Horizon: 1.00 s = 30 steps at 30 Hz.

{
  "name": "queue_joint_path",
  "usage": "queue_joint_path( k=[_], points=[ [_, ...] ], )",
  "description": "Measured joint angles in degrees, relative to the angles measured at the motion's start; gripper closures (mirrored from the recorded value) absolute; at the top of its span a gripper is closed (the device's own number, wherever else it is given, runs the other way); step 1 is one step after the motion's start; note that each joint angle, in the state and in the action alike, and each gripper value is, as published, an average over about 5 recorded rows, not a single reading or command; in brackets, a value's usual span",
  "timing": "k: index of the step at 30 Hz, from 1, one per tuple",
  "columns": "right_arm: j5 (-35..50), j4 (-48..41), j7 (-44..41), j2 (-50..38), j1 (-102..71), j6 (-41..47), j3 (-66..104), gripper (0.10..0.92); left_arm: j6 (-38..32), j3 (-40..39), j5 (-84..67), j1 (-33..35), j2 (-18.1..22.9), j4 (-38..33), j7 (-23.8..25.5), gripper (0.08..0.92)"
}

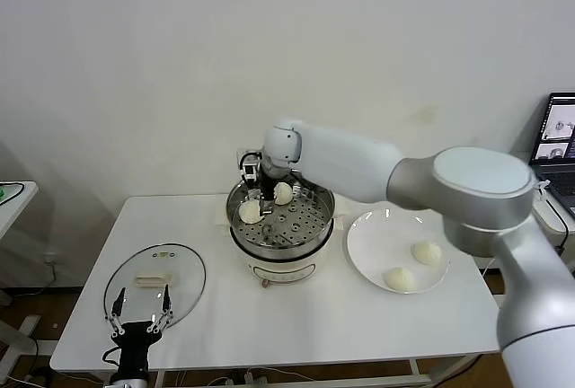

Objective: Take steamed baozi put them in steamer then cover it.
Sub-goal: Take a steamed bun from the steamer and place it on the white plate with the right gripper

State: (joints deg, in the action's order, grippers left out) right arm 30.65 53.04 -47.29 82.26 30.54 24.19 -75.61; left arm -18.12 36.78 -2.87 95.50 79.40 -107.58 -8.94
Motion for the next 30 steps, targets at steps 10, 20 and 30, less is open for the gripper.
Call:
queue_joint_path(
  k=[10,20,30],
  points=[
    [-2.55,9.81,-2.43,-11.83,7.94,-2.55,-1.91,0.203,0.81,-0.02,-1.24,0.28,-0.98,-0.06,0.25,0.177],
    [-11.96,20.24,-9.0,-30.46,11.48,-9.34,-5.26,0.203,2.55,-0.62,-3.38,0.72,-1.72,-1.35,0.88,0.177],
    [-17.56,27.31,-12.73,-45.46,5.04,-11.9,-3.25,0.203,3.02,-1.3,-2.66,1.0,-0.87,-1.74,1.03,0.177]
  ],
)
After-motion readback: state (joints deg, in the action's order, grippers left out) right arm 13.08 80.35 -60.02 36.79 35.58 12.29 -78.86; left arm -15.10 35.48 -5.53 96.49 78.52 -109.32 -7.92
